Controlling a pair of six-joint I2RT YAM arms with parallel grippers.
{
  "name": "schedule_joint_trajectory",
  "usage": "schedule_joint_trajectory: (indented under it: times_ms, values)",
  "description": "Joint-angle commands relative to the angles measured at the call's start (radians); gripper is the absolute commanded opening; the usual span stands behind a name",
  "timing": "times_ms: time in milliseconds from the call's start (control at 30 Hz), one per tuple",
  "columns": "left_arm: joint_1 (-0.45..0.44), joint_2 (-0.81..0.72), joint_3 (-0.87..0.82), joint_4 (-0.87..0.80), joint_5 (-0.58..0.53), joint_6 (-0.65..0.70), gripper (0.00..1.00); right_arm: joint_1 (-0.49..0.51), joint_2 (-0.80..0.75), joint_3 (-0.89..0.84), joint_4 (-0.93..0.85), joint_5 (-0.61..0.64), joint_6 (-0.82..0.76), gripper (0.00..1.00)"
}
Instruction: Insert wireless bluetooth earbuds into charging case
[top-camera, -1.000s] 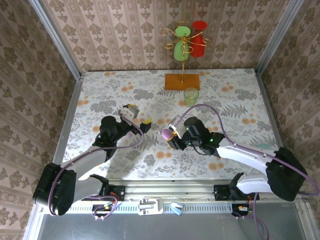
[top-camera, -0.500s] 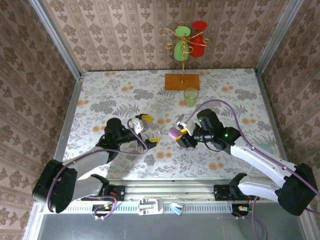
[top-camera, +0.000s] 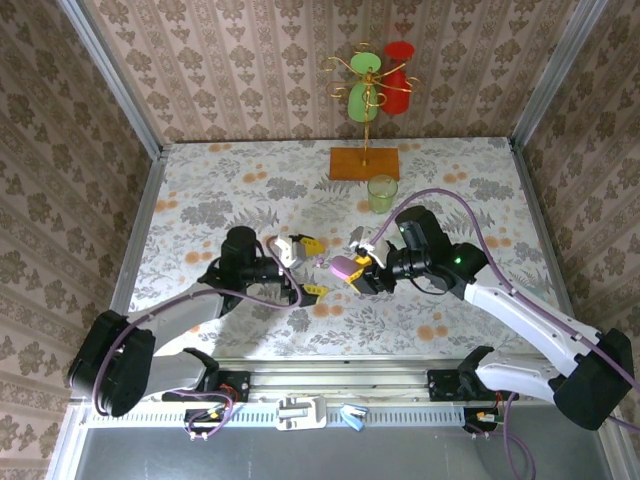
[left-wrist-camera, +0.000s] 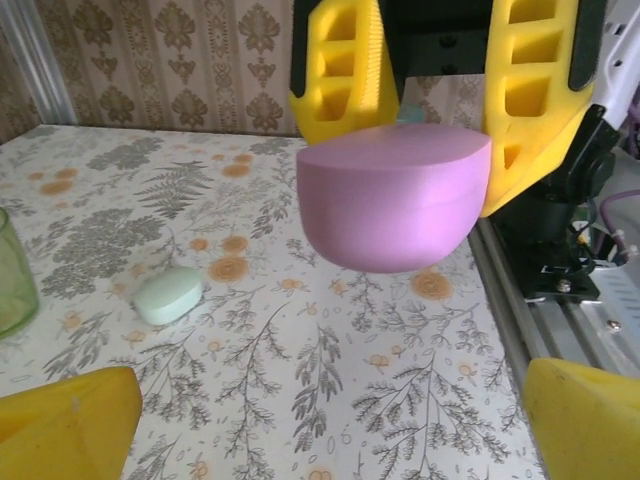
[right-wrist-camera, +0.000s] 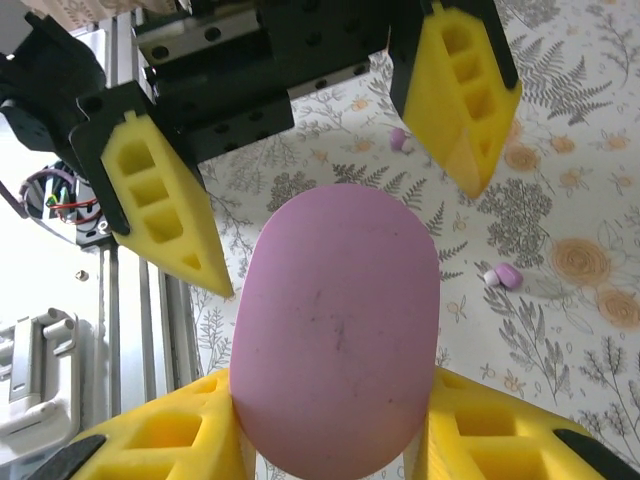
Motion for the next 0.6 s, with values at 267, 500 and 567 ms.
schedule_joint_trajectory:
  times_ms: [267, 500, 567]
  values:
    - [-0.039, 0.026, 0.085, -0.034, 0.13, -0.063, 0.89, 0.0, 0.043, 0.07, -0.051, -0.122, -0.076, 0.36]
    - [-0.046, 0.04, 0.1, 0.012, 0.136, -0.13, 0.77, 0.001, 0.067, 0.084, -0.019, -0.147, -0.086, 0.36]
    - [-0.047, 0.043, 0.1, 0.036, 0.141, -0.162, 0.74, 0.001, 0.071, 0.086, -0.013, -0.149, -0.087, 0.35]
